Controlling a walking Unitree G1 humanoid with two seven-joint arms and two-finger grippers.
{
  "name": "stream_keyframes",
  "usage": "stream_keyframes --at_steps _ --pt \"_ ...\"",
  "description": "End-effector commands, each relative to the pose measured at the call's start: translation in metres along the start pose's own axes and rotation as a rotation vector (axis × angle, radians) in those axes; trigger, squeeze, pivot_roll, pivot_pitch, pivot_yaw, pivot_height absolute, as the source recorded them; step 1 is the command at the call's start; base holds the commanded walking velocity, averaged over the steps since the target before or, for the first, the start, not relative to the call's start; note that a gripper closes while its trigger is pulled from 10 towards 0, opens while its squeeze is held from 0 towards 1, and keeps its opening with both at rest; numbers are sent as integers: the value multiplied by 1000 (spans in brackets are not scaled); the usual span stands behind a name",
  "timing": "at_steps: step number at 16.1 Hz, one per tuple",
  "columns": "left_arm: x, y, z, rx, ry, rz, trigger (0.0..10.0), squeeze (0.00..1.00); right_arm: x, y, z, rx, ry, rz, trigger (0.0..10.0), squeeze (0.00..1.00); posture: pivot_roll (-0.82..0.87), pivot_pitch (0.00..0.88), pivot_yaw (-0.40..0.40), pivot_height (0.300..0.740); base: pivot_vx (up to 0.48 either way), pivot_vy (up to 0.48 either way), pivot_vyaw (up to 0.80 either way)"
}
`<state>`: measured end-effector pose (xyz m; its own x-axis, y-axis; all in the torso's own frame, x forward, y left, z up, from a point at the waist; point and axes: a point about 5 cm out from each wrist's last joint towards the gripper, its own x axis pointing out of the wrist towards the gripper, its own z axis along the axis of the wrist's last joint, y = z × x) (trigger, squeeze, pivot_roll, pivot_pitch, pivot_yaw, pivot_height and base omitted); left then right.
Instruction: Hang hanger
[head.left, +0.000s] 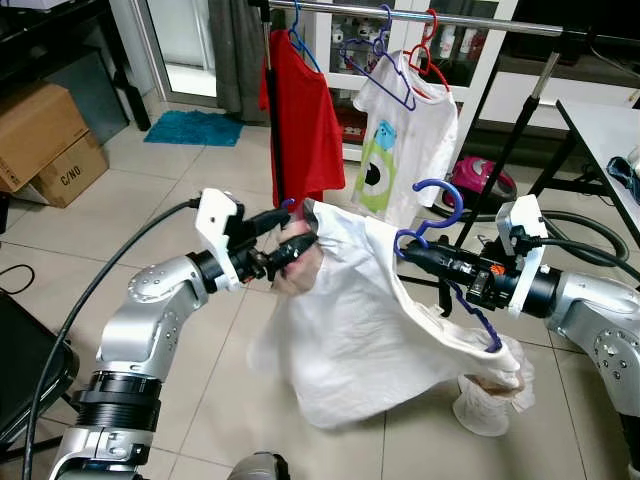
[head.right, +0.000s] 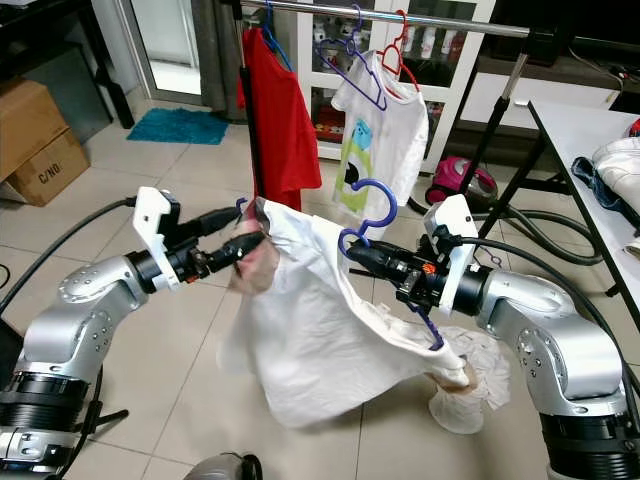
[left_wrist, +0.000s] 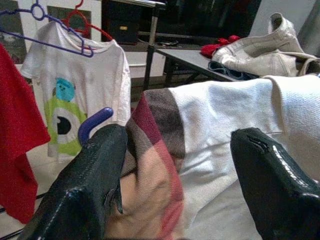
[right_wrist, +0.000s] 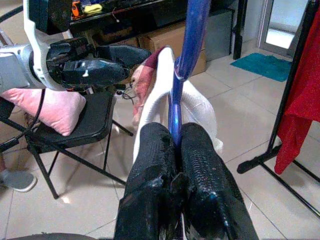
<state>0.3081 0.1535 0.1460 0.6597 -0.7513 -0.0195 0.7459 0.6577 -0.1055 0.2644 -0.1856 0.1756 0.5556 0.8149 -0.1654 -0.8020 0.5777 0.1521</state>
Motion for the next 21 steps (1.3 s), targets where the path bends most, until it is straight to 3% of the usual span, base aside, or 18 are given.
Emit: stream_keyframes --at_steps 1,8,9,10,11,15,21 --pt "-3 4 -6 -25 40 53 10000 0 -3 -3 9 -10 -40 -9 10000 0 -69 0 29 740 0 0 0" --pt "6 14 -25 -63 105 146 10000 0 -3 5 12 -3 -58 60 10000 0 -70 0 23 740 0 0 0" --pt "10 14 -26 -66 113 122 9137 0 -4 5 14 -5 -63 63 10000 0 -71 0 23 740 0 0 0" --pt "12 14 -25 -66 112 117 2549 0 -5 5 14 -6 -64 62 10000 0 -71 0 23 740 0 0 0" --pt "14 15 -24 -68 103 104 0 0 -6 4 15 -7 -65 61 10000 0 -76 0 26 740 0 0 0" --pt "19 8 -20 -58 92 16 0 0 -7 3 15 -9 -67 53 10000 0 -77 0 29 740 0 0 0" --pt "21 12 -22 -76 87 27 0 0 -8 2 15 -5 -62 53 10000 0 -71 0 25 740 0 0 0"
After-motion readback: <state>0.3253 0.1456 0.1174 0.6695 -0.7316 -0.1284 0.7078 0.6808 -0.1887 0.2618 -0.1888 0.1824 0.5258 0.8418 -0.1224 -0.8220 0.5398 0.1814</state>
